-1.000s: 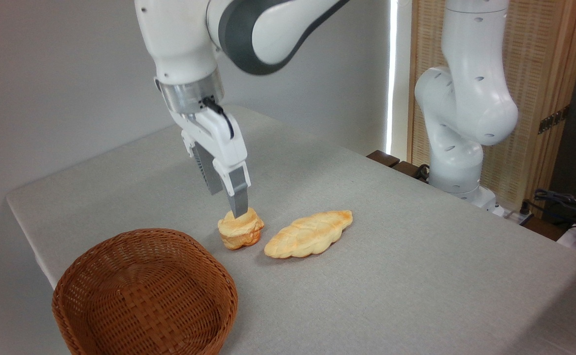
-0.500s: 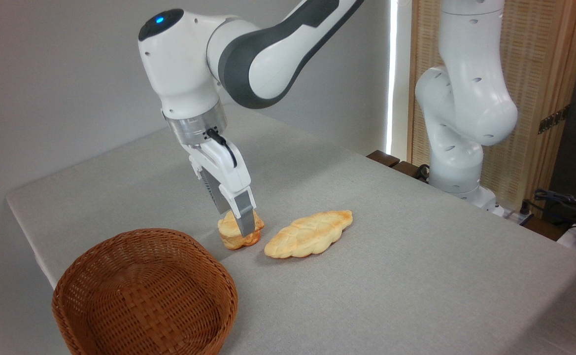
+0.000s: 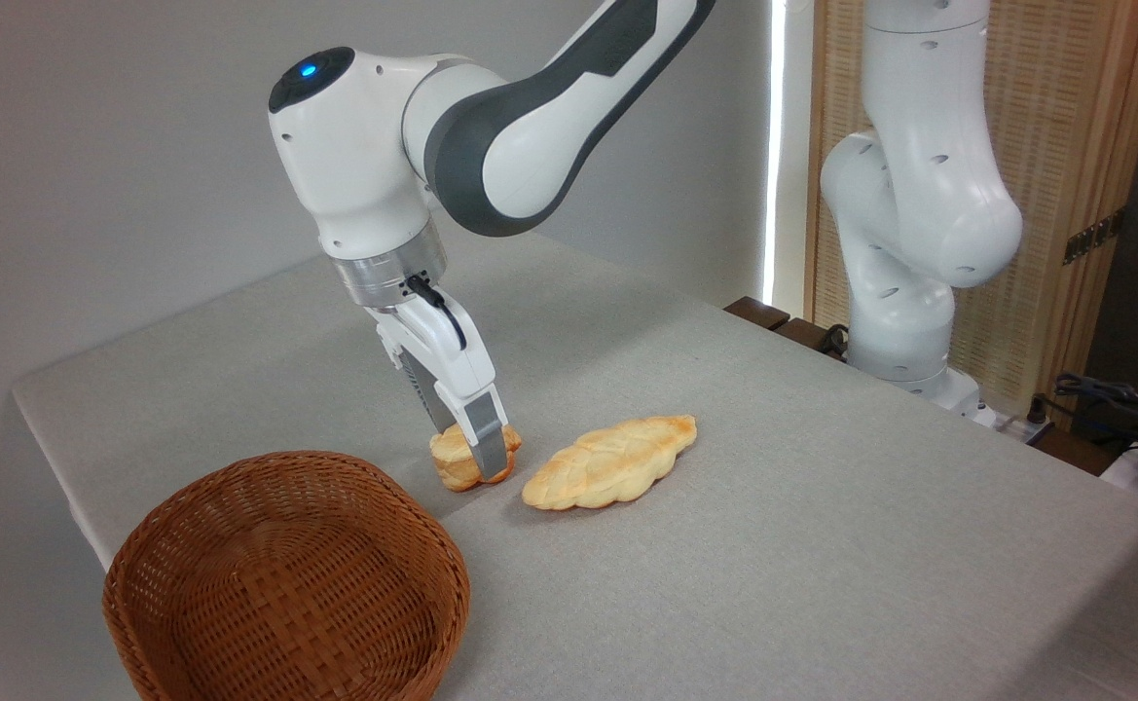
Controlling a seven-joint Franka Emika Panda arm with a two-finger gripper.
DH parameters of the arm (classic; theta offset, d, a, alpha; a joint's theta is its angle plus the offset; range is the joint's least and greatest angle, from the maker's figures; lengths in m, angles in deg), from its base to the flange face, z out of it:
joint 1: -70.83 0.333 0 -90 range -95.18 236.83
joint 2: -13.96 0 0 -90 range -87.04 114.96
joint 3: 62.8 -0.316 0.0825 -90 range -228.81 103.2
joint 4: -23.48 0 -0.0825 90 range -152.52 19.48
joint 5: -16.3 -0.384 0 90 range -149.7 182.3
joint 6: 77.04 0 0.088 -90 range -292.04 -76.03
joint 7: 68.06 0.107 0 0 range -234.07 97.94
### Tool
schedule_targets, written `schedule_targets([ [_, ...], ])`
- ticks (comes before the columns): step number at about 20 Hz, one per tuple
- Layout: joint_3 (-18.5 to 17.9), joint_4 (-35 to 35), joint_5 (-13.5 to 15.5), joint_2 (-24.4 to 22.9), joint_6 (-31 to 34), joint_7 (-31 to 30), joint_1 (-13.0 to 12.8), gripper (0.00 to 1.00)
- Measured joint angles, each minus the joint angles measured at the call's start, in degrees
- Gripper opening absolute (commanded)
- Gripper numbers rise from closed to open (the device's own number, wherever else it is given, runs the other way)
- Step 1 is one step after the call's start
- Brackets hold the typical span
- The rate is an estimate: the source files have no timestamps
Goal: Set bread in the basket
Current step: 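Close the gripper around the round bread roll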
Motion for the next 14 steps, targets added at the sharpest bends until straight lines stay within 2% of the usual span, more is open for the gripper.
schedule_targets([
  [8, 0.3, 0.0, 0.0, 0.2, 0.0, 0.0, -1.8, 1.00],
  [14, 1.1, 0.0, 0.0, 0.2, 0.0, 0.0, -2.1, 1.00],
])
